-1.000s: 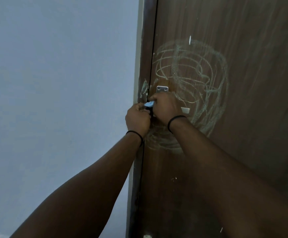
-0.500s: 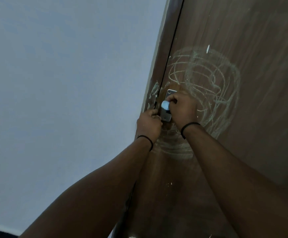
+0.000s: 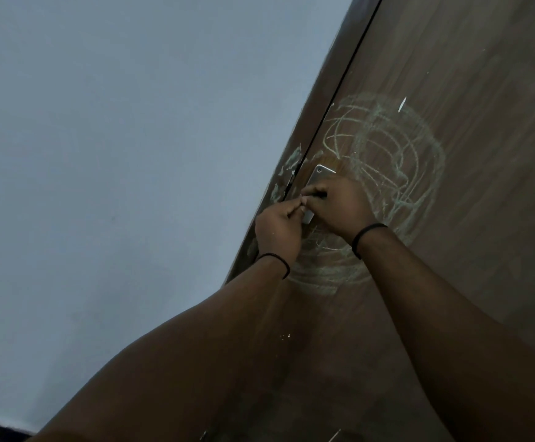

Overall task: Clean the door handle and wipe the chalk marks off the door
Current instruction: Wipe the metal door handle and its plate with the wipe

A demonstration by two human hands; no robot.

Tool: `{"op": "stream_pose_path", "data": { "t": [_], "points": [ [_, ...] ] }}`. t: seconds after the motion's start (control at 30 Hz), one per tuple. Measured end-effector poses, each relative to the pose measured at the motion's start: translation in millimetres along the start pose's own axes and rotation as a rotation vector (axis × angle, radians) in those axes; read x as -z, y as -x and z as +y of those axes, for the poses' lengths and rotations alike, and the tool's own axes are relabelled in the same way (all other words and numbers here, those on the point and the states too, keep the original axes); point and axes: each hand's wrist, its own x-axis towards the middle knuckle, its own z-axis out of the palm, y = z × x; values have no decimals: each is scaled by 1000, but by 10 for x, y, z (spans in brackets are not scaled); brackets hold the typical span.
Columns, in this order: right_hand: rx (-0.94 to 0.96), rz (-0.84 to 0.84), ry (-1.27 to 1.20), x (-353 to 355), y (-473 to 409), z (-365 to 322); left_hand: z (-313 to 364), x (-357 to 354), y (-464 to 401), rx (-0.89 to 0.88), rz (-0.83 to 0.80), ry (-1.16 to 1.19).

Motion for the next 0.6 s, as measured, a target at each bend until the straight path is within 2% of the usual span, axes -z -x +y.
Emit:
{"op": "stream_pose_path", "data": {
  "t": [0.1, 0.17, 0.33, 0.6],
  "points": [
    [4, -60, 36, 33, -103, -78, -43, -32, 14, 77, 53, 64],
    [41, -86, 152, 12, -173, -154, -49, -47, 37, 98, 81, 86],
    [15, -125, 402, -89, -281, -257, -122, -89, 41, 155, 47, 39],
    [16, -206, 421, 52, -385, -306, -255, 93, 83, 152, 22, -60]
  ]
}}
